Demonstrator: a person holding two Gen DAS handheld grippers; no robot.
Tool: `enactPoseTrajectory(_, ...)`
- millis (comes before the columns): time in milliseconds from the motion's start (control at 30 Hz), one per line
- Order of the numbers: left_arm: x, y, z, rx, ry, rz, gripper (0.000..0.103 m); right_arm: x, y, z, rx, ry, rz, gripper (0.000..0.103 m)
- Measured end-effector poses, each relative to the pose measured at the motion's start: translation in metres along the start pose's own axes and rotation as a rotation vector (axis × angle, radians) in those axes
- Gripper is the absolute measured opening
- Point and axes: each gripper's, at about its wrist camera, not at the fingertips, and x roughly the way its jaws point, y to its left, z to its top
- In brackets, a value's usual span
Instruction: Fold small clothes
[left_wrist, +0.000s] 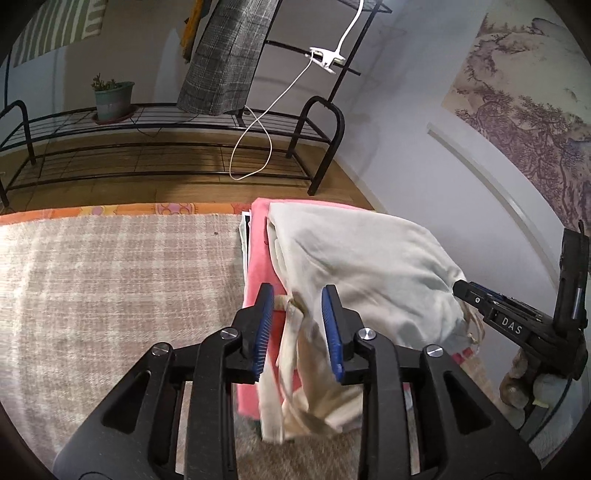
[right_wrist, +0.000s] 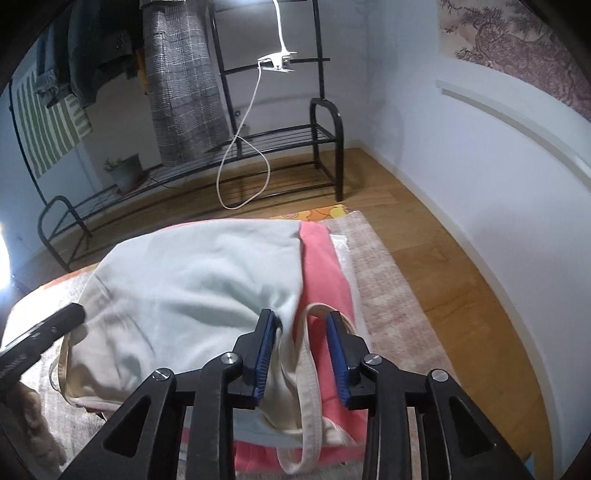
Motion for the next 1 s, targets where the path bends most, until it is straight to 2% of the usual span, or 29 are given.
enactPoseTrajectory(267, -0.057, 0.001, -0.006, 0.028, -0.024, -0.028, 0.026, -0.048, 0.011, -0.003, 0.016, -0.048, -0.004, 0.030)
enactPoseTrajectory(600, -0.160, -0.002, -0.022, 0.108, -0.079, -0.063, 0.026, -0.139, 0.050, -0.010, 0.014, -0.137, 0.029, 0.030)
enactPoseTrajectory(733, -0.205, 0.004, -0.032, 0.121, -0.086, -0.084, 0.026, -0.179, 0.072, -0.023, 0.031, -0.146, 0.026, 0.030)
enactPoseTrajectory(900, -0.266, 0.016, -0.055, 0.158, -0.100, -0.088, 0.027, -0.234, 0.108, -0.055, 0.024, -0.161, 0.010, 0.030)
enactPoseTrajectory(933, -0.276, 0.019, -0.060, 0.163, -0.100, -0.087, 0.029, -0.243, 0.114, -0.063, 0.026, -0.162, 0.013, 0.031)
enactPoseTrajectory(1000, -0.296, 0.025, -0.073, 0.169, -0.108, -0.095, 0.052, -0.260, 0.124, -0.076, 0.031, -0.160, 0.029, 0.032)
